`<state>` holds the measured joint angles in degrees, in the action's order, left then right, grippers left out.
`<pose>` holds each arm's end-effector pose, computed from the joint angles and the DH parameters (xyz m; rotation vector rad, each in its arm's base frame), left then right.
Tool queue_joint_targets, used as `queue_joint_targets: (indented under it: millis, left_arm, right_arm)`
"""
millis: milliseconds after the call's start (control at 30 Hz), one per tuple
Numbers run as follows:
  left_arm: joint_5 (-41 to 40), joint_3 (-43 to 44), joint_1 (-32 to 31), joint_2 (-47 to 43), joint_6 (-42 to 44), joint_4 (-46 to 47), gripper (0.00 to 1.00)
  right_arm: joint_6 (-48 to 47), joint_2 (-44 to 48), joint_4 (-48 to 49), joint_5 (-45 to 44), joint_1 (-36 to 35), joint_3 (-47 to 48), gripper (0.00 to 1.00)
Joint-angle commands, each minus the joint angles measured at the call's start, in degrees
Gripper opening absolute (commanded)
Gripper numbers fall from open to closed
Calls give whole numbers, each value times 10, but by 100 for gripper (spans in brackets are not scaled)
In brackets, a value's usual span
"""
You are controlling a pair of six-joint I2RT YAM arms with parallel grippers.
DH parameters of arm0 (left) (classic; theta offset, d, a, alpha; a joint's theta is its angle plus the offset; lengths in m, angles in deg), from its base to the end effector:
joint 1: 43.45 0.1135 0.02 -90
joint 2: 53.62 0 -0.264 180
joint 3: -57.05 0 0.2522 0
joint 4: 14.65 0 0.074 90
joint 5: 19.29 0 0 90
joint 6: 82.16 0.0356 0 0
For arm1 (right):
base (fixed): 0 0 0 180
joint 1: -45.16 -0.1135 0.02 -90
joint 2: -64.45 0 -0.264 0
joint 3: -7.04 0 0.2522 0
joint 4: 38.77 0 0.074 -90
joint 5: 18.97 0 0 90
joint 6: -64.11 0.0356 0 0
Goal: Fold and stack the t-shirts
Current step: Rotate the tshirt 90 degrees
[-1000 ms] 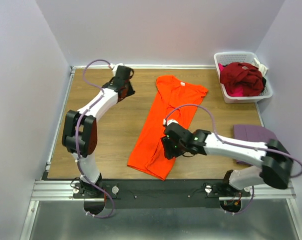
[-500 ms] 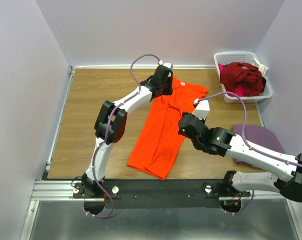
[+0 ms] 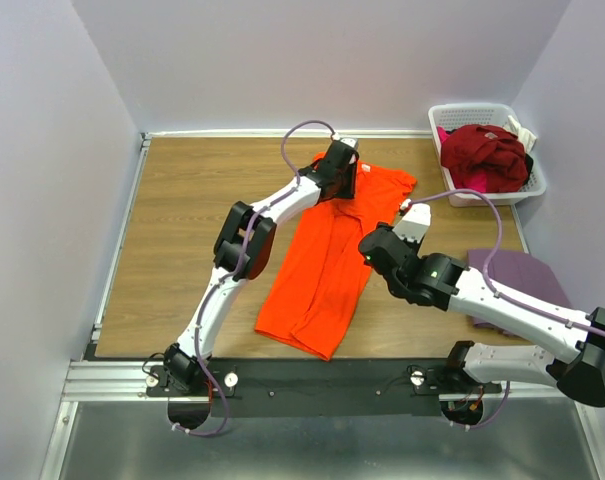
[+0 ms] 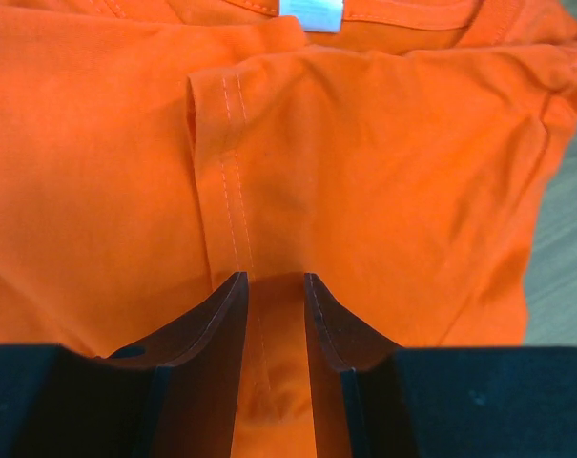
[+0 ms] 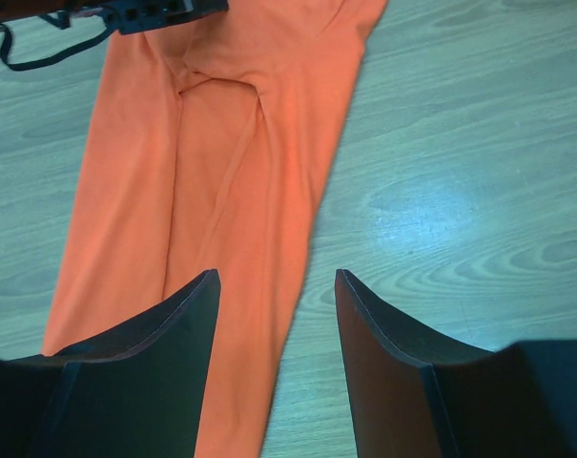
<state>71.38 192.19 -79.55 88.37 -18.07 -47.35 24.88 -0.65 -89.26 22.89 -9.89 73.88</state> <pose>0.4546 -0.3320 0.1762 0.2132 2.3194 -0.5769 0.1508 0.1695 0.2871 0.2702 2.0795 0.0638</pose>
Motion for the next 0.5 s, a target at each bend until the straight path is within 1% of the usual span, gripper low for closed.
queue_joint_targets:
  millis: [0, 67, 233, 367, 467]
  left_arm:
    - [-41, 106, -3, 64, -38, -108, 39]
    - [-55, 119, -3, 72, -48, -137, 39]
    - [-114, 110, 5, 69, -83, -186, 39]
    - [-131, 54, 26, 39, -113, -177, 39]
    - [-135, 49, 42, 29, -121, -176, 39]
  right_arm:
    - [36, 9, -13, -9, 3, -16, 61]
    - [36, 10, -13, -9, 2, -16, 61]
    - [36, 16, -12, -13, 3, -22, 61]
    - [36, 12, -12, -11, 4, -23, 61]
    - [36, 10, -12, -12, 4, -26, 61]
